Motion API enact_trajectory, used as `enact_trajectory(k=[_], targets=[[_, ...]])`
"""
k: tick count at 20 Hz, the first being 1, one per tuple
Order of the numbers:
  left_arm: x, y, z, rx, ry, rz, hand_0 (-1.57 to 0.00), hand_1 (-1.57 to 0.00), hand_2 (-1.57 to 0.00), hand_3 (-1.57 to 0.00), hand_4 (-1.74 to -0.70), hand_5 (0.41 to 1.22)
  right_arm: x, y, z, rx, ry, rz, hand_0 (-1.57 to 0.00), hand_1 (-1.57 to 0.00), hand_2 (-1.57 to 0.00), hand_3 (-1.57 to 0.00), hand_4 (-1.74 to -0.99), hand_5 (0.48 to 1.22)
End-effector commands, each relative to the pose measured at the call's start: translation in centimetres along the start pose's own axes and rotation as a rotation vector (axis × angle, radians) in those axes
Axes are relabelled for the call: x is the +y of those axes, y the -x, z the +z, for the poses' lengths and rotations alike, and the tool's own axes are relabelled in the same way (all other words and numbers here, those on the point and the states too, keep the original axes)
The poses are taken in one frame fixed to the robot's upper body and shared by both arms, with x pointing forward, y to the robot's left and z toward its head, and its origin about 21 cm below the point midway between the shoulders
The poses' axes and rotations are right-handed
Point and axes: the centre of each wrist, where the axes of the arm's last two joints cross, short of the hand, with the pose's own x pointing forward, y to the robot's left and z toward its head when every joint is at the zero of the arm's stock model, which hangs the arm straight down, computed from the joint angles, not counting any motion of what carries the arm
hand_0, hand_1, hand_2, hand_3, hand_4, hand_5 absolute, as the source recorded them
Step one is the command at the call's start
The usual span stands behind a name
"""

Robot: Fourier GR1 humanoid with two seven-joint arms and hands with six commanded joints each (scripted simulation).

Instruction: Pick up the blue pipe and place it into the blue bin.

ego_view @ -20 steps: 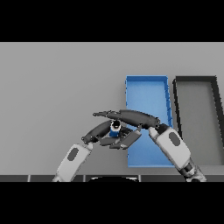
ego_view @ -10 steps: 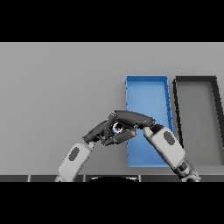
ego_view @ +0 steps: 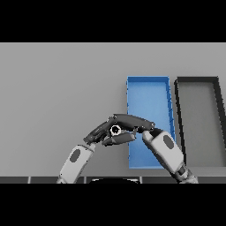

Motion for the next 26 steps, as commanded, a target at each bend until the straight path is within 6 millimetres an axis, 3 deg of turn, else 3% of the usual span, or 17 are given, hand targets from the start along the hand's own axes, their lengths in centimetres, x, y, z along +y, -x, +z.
enact_trajectory(k=[1,3,5,9,12,16,20,26], targets=[[0.1,0.2,0.2,-0.003,-0.001,-0.014,-1.45,-1.37,-1.34,-1.05,-1.63,1.221,0.0,-0.1,0.1,-0.002,0.017,0.009,-1.55,-1.55,-1.55,-1.55,-1.496,1.197],[0.6,0.0,0.4,0.025,0.029,-0.055,-0.94,-0.88,-0.85,-0.67,-1.41,1.221,0.2,-0.1,-0.1,-0.003,0.032,0.011,-1.56,-1.56,-1.56,-1.56,-1.497,1.206],[0.9,0.4,0.5,0.032,0.069,-0.066,-0.6,-0.56,-0.55,-0.43,-1.25,1.221,0.3,-0.1,0.2,0.0,0.033,0.013,-1.56,-1.56,-1.56,-1.56,-1.498,1.211],[1.2,0.3,0.9,0.098,0.085,-0.065,-0.25,-0.23,-0.22,-0.18,-1.06,0.912,0.1,-0.3,0.2,-0.005,0.046,0.009,-1.57,-1.57,-1.57,-1.57,-1.499,1.217],[1.0,0.6,0.8,0.144,0.069,-0.064,-0.13,-0.12,-0.11,-0.09,-0.99,0.729,0.3,-0.6,-0.1,-0.019,0.059,0.033,-1.57,-1.57,-1.57,-1.57,-1.499,1.219],[1.1,0.5,0.6,0.184,0.047,-0.042,-0.05,-0.05,-0.05,-0.04,-0.97,0.578,0.2,-0.3,0.1,-0.039,0.063,0.027,-1.57,-1.57,-1.57,-1.57,-1.499,1.22],[0.9,0.9,0.5,0.208,0.037,-0.038,-0.02,-0.02,-0.02,-0.01,-0.97,0.519,-0.7,-1.1,-0.2,-0.075,0.09,-0.009,-1.57,-1.57,-1.57,-1.57,-1.496,1.221],[1.3,1.1,0.8,0.241,0.033,-0.045,0.0,0.0,0.0,0.0,-0.97,0.479,-4.2,-6.4,-0.2,-0.129,0.122,-0.117,-1.57,-1.57,-1.57,-1.57,-1.495,1.221]])
